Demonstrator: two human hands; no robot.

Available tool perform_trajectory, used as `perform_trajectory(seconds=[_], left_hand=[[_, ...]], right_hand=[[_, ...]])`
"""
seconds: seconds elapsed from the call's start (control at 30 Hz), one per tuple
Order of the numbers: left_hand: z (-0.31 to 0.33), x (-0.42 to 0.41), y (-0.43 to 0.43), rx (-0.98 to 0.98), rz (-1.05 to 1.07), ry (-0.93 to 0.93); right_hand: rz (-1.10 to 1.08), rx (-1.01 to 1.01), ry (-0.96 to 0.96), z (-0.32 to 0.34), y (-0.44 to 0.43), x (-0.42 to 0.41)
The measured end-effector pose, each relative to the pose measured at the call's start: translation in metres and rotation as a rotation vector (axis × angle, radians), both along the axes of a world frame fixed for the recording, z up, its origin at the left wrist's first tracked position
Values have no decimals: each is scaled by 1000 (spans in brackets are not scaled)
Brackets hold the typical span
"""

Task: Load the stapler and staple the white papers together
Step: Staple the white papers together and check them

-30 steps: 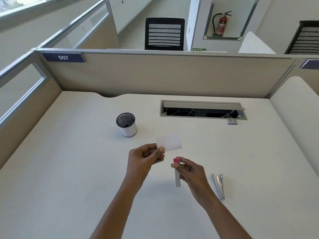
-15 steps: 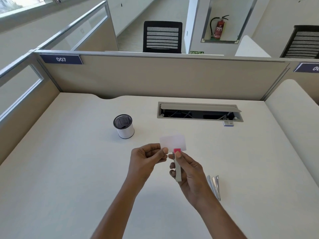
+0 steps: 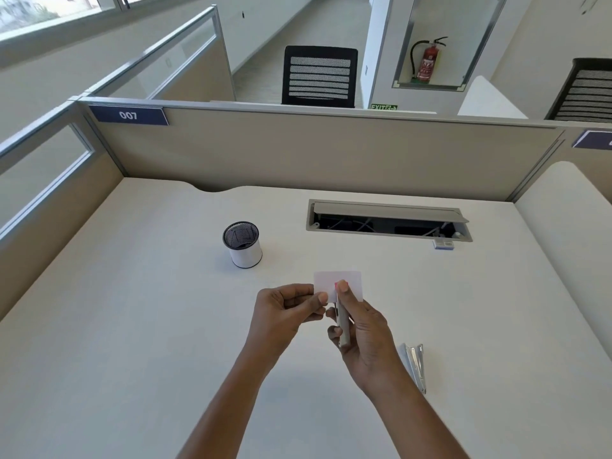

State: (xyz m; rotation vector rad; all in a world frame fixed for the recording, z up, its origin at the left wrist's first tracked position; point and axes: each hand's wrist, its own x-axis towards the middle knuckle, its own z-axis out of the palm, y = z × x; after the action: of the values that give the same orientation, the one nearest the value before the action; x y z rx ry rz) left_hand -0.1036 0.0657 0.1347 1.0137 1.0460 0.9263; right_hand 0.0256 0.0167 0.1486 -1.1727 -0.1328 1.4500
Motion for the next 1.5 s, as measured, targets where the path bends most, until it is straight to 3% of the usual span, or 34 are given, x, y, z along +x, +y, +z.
perform_trajectory(seconds=[0.67, 0.97, 1.2, 1.33, 1.5], left_hand=[[-2, -1, -5, -2, -18, -25], [-5, -7, -2, -17, 49, -13], [-5, -16, 4, -32, 108, -50], [-5, -19, 6, -22, 111, -58], [-4, -22, 5, -19, 105, -60]], right_hand=[[-48, 46, -113, -7, 5, 0], [65, 82, -94, -12, 3, 6], [-81, 69, -77, -35, 1, 22], [-125, -71, -347, -80, -1, 21], [-7, -92, -1180, -138, -1, 11]])
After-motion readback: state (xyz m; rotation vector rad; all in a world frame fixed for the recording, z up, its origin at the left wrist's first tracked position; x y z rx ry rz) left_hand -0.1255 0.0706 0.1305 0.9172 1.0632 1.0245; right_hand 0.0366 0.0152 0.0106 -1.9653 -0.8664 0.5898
